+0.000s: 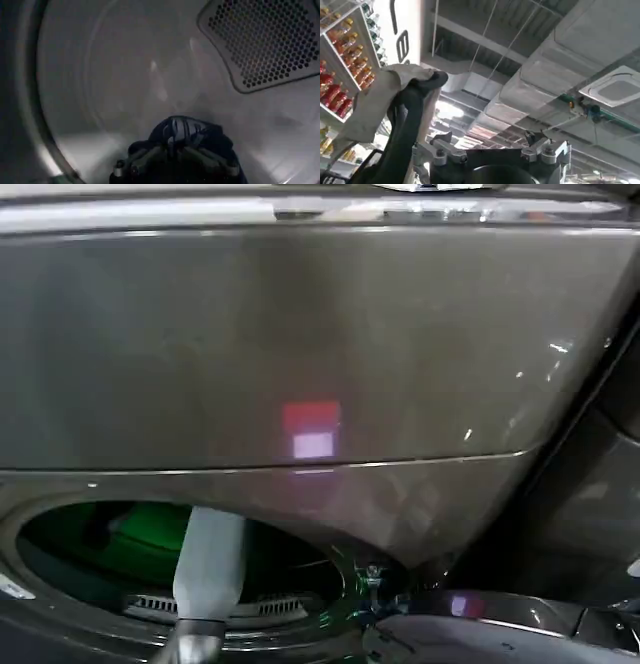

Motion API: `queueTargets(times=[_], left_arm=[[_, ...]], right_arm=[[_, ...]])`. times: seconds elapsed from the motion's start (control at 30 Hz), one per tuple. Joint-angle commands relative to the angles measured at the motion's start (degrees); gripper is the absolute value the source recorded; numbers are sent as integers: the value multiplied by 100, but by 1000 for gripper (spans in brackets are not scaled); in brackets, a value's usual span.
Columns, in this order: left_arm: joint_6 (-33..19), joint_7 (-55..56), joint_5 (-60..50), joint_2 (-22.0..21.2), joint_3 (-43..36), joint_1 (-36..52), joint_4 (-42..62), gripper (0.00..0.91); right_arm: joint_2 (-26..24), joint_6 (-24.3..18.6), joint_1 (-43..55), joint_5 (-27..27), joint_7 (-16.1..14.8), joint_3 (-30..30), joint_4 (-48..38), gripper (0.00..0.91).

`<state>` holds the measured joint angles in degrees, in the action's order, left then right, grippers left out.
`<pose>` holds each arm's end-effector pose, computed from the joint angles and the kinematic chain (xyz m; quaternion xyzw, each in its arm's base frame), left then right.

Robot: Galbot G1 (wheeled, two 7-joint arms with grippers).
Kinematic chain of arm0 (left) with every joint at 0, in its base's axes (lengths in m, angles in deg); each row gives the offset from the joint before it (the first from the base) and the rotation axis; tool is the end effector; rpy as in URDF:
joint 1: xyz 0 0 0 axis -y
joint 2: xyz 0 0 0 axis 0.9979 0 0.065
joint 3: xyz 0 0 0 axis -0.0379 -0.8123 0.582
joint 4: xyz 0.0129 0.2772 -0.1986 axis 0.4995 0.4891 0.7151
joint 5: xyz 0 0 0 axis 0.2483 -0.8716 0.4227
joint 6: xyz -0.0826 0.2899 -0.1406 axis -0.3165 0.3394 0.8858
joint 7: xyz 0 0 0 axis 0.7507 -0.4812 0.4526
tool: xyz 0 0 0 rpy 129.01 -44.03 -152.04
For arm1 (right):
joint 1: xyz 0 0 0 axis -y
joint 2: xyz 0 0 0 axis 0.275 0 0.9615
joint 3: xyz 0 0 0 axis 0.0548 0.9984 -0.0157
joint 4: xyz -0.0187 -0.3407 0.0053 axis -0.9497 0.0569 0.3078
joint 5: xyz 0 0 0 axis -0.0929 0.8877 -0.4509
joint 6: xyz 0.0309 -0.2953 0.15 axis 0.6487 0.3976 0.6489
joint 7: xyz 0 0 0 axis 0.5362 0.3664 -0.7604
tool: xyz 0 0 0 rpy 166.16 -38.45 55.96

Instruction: Grasp the clothes from the dryer.

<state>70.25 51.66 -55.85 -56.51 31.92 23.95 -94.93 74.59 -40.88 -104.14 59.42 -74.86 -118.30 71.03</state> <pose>0.4817 -0.0223 -0.2244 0.0570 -0.9971 -0.0384 0.0313 -0.2179 -0.3732 -0.0851 0.7326 0.5816 -0.3424 0.0882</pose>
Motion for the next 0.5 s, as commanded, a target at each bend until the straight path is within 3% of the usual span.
queueTargets(times=[0.03,0.2,0.5], left_arm=[[19,98,76,-227,7,-36,-76,0],[45,96,104,-233,13,-24,-69,0],[43,87,92,-195,27,1,-34,0]], right_arm=[[22,-42,-29,13,-2,1,-8,907],[33,-71,-48,-5,2,-14,4,907],[37,328,-43,-69,127,-102,208,907]])
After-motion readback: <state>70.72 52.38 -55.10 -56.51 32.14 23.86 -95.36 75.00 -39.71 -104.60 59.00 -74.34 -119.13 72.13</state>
